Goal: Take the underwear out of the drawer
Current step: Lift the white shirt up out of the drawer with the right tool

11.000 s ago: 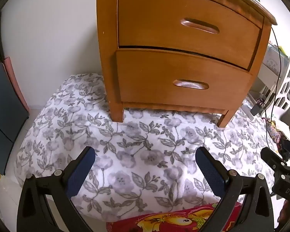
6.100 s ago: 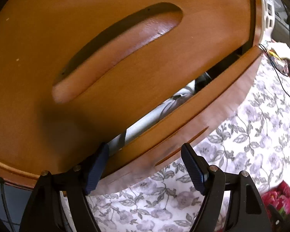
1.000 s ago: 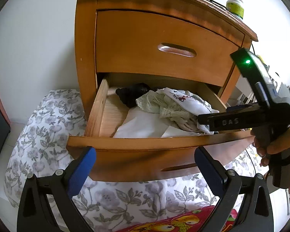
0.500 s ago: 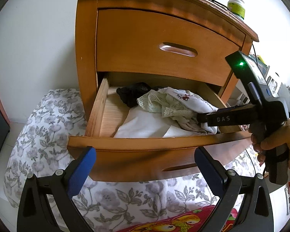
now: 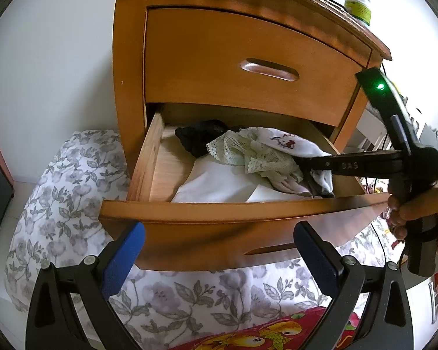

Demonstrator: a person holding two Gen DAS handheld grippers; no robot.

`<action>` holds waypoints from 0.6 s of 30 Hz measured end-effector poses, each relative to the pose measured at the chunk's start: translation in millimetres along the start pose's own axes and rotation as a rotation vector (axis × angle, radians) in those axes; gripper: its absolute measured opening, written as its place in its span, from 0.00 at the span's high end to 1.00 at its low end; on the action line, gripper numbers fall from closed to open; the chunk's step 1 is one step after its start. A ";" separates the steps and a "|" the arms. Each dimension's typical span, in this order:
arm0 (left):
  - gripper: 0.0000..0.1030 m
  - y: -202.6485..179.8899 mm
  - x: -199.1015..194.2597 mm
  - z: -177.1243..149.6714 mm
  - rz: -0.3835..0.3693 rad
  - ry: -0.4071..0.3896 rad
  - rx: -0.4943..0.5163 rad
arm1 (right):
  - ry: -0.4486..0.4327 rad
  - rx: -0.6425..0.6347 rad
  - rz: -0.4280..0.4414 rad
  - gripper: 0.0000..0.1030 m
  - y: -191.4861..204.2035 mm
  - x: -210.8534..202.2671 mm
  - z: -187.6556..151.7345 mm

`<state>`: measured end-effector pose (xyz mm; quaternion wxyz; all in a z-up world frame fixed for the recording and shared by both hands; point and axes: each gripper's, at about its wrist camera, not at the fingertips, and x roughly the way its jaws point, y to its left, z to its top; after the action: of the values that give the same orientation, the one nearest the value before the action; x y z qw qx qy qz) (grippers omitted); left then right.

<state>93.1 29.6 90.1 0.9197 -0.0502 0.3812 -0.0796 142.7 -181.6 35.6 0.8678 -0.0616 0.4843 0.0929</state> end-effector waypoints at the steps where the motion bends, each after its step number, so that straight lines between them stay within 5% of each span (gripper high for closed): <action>1: 0.02 0.4 0.1 0.0 0.000 0.001 0.000 | -0.008 -0.001 -0.005 0.89 -0.7 -2.6 0.0; 18: 0.02 -4.9 -7.9 -2.3 0.006 0.006 0.011 | -0.156 0.061 -0.022 0.91 -24.7 -63.9 -3.5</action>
<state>85.5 26.2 94.7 0.9191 -0.0437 0.3835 -0.0792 112.4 -212.9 88.6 0.9054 -0.0329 0.4169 0.0729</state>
